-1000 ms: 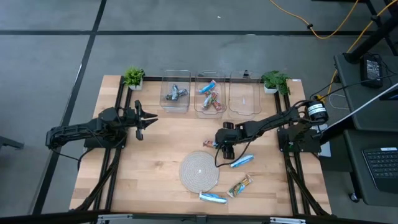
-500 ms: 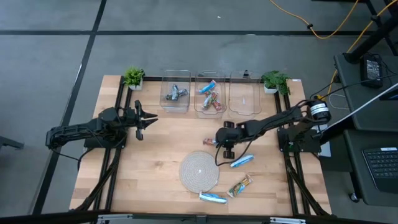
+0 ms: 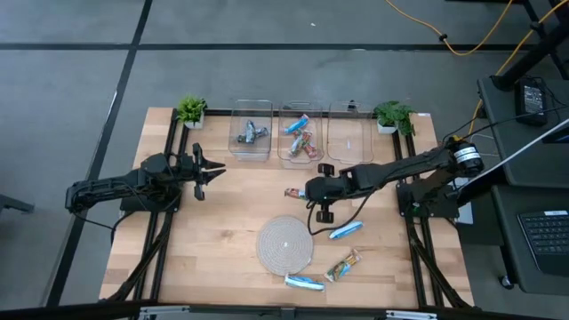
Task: Pick and place Granola Bars by type
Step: Put the red granola bar into the center transparent bin
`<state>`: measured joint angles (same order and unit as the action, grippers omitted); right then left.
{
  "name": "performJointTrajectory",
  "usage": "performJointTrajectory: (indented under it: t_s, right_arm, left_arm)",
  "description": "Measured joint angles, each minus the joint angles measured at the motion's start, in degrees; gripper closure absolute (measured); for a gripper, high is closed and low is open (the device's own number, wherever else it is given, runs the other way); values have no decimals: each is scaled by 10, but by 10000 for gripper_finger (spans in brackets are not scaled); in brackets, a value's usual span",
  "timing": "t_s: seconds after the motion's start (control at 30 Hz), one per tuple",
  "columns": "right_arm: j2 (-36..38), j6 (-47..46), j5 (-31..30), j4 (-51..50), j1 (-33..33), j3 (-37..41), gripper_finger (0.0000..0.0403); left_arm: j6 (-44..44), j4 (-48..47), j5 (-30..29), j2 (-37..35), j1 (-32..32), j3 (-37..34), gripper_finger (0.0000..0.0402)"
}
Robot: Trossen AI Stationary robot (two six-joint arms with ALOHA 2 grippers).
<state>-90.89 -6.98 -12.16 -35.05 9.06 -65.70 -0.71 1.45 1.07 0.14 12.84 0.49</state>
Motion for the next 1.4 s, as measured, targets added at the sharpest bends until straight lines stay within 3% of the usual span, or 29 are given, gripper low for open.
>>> performJointTrajectory:
  t_s: [0.33,0.63,1.0,1.4]
  right_arm:
    - [0,46,-48,-93,-7,-106,396]
    - [0,92,-69,-136,-75,-188,395]
    - [0,106,-68,-139,-196,-193,395]
    - [-40,124,-27,-114,-265,-192,395]
  left_arm:
    - [0,0,0,0,0,0,333]
    - [0,0,0,0,0,0,330]
    - [0,0,0,0,0,0,330]
    - [0,0,0,0,0,0,330]
